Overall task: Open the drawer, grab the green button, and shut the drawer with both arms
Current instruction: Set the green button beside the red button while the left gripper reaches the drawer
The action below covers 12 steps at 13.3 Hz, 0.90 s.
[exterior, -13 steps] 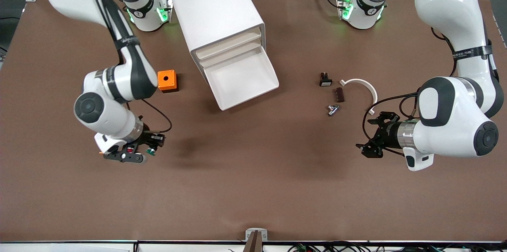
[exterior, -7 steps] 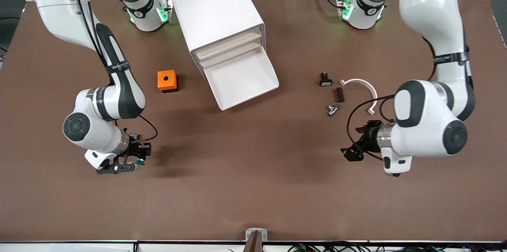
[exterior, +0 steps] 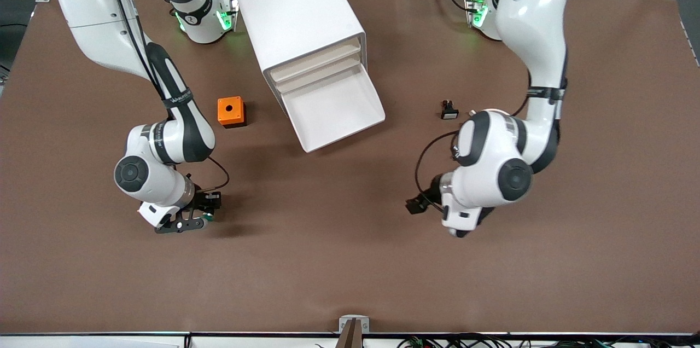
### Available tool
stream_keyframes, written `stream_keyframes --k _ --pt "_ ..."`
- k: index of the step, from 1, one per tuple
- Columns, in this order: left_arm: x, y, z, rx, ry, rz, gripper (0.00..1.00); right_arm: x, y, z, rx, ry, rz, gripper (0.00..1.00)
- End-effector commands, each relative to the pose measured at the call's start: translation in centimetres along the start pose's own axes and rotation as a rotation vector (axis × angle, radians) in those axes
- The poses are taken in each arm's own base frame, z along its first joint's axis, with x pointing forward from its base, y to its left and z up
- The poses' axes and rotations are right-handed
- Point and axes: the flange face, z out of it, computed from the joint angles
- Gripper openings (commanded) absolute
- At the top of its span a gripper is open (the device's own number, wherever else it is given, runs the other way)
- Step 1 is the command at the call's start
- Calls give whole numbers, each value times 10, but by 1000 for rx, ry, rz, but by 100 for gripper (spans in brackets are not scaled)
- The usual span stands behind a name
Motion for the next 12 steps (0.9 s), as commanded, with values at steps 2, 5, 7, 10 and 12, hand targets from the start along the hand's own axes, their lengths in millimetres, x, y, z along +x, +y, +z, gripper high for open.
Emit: stream_keyframes --k 2,5,7,10,12 --pt "-44 18 32 48 5 69 100 -16 0 1 0 14 -37 2" --pt "-73 25 57 80 -13 31 100 -17 0 2 0 6 -34 35" --pt "-91 29 74 107 -16 49 100 -15 4 -1 1 11 -19 100" --pt "-121 32 94 147 -28 59 100 2 18 -33 2 68 5 100" --pt "-141 29 114 184 -38 72 100 8 29 -47 -2 87 22 100"
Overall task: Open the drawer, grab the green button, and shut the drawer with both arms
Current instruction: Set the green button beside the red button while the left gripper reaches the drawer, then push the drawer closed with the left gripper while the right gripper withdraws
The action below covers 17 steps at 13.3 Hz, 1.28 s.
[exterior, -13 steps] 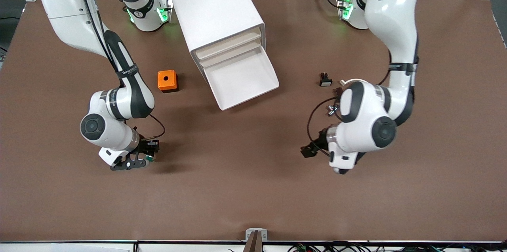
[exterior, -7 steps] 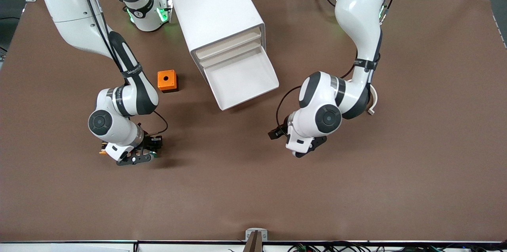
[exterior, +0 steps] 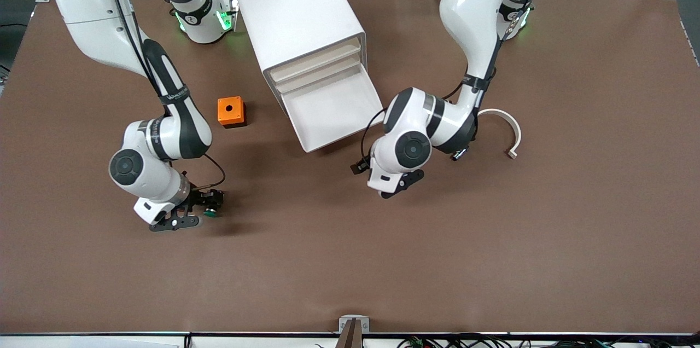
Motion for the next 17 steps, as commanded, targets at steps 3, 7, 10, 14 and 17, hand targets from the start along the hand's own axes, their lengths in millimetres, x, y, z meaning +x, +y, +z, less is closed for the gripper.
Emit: stream_keyframes --k 3,7,10,14,17 --pt "-52 4 35 89 0 -14 100 8 47 -49 -2 60 80 100" --pt "-88 12 45 123 -5 -25 100 -1 61 -115 0 37 173 100" --pt "-125 13 45 186 -40 -10 100 -12 73 -172 1 38 198 100" --pt "-170 16 86 258 -35 4 100 -33 78 -252 2 65 225 100" --pt "-201 20 97 268 -42 43 100 -58 84 -305 3 62 241 100"
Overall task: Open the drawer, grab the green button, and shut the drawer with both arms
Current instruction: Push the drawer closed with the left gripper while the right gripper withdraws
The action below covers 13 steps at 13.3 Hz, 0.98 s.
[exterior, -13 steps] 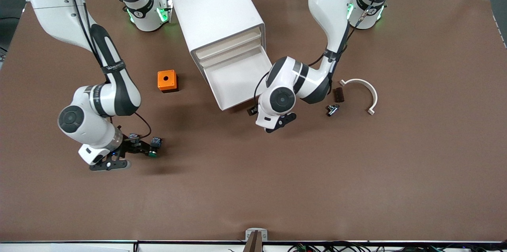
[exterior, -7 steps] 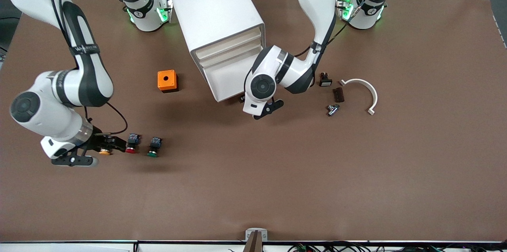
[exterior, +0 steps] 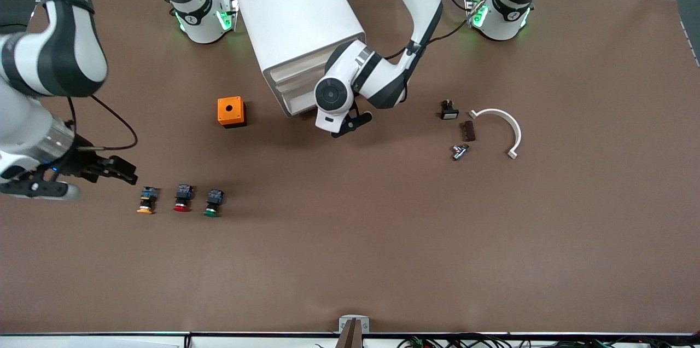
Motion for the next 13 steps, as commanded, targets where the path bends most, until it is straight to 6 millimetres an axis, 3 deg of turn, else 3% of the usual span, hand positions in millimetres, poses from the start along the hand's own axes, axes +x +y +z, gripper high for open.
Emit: stream_keyframes --k 1,3,5,8,10,13 --pt "-20 2 5 20 9 15 100 -24 8 -45 0 1 22 100" --pt "-32 5 11 23 1 33 100 -34 7 -70 0 -4 18 100" --pt "-32 5 12 24 4 36 100 -41 6 -90 0 -38 18 100" --pt "-10 0 -6 4 25 12 100 -42 0 -111 -13 -50 -8 100" --pt "42 -15 -45 -43 73 -60 100 -43 -3 -119 -13 -62 -17 100" --pt "121 -60 -138 -146 195 -193 100 -50 -3 -117 -25 -114 -5 100"
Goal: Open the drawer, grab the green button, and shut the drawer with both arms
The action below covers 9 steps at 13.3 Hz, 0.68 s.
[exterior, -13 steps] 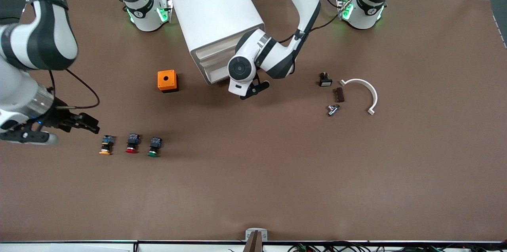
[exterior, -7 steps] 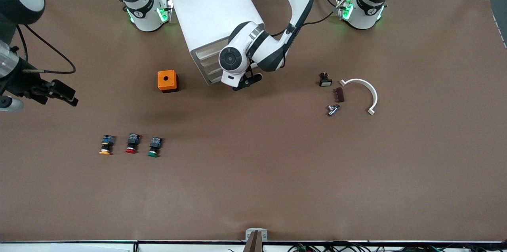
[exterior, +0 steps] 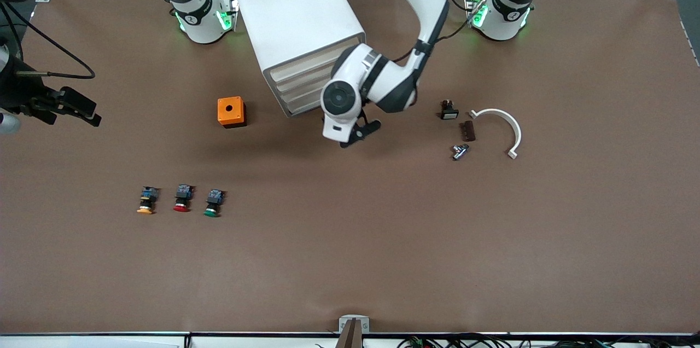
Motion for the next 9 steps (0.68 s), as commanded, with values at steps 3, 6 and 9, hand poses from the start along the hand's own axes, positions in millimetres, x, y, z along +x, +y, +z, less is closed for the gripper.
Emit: stream_keyframes --k 3,6,9 --pt "128 -70 -143 -127 193 -175 100 -7 -5 -6 -68 -43 29 100" --pt "183 -143 -224 -109 290 -149 100 -11 -7 -11 -69 -46 28 100" --pt "234 -227 -292 -126 329 -59 100 -14 -5 -15 -66 -35 31 100"
